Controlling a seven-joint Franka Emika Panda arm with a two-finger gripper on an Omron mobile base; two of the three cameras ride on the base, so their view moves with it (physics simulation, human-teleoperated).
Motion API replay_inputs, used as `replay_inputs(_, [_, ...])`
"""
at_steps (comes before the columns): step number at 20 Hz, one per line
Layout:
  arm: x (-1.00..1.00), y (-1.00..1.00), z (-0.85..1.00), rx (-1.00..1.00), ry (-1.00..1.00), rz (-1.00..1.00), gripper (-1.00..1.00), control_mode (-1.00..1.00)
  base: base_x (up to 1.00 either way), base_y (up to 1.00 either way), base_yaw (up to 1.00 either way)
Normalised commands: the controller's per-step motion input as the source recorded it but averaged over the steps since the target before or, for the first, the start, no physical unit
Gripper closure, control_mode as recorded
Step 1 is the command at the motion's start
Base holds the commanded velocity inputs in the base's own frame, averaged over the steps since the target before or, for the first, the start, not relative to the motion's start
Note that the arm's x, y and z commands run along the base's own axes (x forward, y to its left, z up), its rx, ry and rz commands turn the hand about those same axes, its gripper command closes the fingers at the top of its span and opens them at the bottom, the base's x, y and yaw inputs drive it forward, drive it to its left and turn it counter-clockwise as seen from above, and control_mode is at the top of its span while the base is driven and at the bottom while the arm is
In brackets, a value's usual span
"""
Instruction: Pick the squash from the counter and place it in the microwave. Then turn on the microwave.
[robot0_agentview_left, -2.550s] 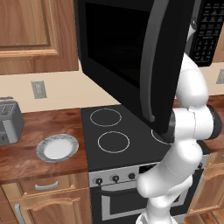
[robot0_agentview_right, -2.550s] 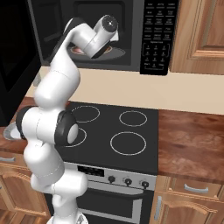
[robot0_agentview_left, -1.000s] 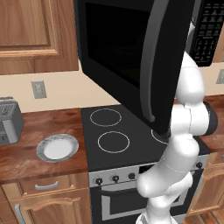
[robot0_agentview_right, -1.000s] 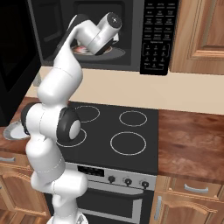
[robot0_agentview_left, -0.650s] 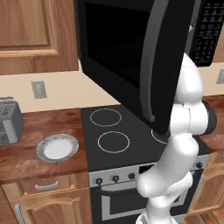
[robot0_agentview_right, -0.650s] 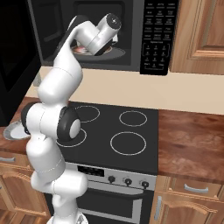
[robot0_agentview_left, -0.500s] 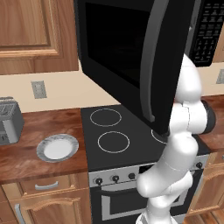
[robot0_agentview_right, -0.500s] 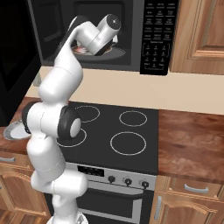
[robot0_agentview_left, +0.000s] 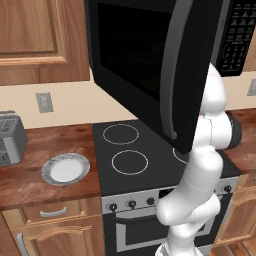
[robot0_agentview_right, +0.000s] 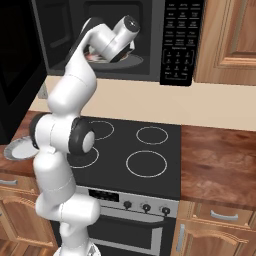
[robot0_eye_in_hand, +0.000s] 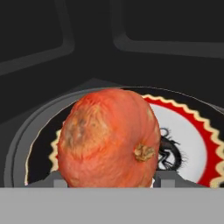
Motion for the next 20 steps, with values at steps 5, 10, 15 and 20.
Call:
replay_inputs(5, [0.12, 0.00, 0.00, 0.00, 0.00, 0.05, 1.00, -1.00, 0.00, 0.00, 0.00])
replay_inputs(10, [0.13, 0.00, -0.03, -0.01, 0.03, 0.04, 1.00, -1.00, 0.00, 0.00, 0.00])
replay_inputs(15, [0.14, 0.00, -0.03, -0.02, 0.02, 0.04, 1.00, -1.00, 0.00, 0.00, 0.00])
replay_inputs(20, [0.15, 0.00, -0.01, -0.01, 0.03, 0.04, 1.00, -1.00, 0.00, 0.00, 0.00])
